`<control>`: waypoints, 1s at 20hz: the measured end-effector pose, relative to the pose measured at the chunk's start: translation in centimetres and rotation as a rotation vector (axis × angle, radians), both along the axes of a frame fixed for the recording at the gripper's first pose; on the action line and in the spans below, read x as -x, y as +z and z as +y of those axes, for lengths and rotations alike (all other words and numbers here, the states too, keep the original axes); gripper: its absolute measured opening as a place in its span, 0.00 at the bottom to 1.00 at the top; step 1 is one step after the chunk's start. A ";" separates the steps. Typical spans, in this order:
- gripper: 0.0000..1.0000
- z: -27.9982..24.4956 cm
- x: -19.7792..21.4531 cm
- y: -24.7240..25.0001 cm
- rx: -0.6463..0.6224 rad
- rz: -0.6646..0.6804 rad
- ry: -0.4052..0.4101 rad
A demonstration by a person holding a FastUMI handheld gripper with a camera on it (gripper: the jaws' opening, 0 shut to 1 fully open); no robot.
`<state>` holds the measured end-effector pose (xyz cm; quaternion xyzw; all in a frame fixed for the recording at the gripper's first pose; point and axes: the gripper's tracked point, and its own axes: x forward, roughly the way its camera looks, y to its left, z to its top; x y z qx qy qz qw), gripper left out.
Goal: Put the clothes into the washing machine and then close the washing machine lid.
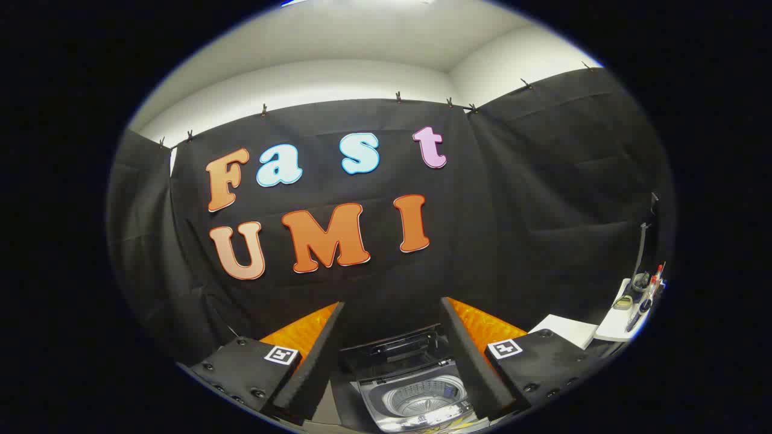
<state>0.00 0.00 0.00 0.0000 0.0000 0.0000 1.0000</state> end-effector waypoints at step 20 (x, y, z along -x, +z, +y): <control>0.98 5.2 -0.1 -2.6 0.021 0.057 0.065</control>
